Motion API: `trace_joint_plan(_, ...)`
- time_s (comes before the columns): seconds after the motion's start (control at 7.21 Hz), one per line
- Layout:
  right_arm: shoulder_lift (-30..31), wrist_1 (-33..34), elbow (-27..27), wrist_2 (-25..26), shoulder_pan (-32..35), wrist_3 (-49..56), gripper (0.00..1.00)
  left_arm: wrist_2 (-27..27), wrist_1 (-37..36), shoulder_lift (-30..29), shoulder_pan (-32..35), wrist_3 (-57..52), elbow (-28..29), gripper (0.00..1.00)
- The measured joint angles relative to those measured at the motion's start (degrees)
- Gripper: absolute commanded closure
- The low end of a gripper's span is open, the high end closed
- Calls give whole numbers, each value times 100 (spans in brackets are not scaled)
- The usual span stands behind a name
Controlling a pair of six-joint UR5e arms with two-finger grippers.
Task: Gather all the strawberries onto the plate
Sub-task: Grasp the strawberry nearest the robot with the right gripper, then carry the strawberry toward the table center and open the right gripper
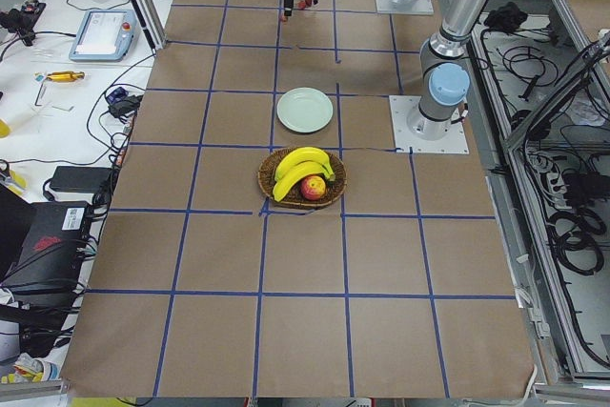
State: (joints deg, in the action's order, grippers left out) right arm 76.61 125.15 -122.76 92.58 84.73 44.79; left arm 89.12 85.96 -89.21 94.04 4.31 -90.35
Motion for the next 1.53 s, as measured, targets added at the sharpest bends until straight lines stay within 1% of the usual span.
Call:
trace_joint_plan(0.14, -15, 17, -2, 95, 0, 2, 91, 0, 0, 0, 0, 0, 0, 0)
trace_joint_plan(0.28, -18, 23, -5, 214, 0, -3, 100, 0, 0, 0, 0, 0, 0, 0)
trace_joint_plan(0.69, -11, 108, 12, 168, 0, -85, 100, 0, 0, -1, 0, 0, 0, 0)
trace_joint_plan(0.83, 6, 130, 134, 126, 0, -99, 100, 0, 0, -3, 0, 0, 0, 0)
trace_joint_plan(0.97, 25, 29, 400, 147, 0, -102, 100, 0, 0, -4, 0, 0, 0, 0)
trace_joint_plan(1.11, 33, -225, 706, 196, 8, -104, 100, -1, 0, -6, 0, 0, 0, 0)
trace_joint_plan(1.25, 27, -460, 938, 189, 50, -294, 100, 0, 0, -7, 0, 0, 2, 0)
trace_joint_plan(1.39, 9, -563, 1068, -27, 194, -833, 100, 0, 0, -8, 0, 0, 5, 0)
trace_joint_plan(1.53, -14, -571, 1146, -364, 516, -1632, 100, 0, 0, -8, 0, 0, 7, 0)
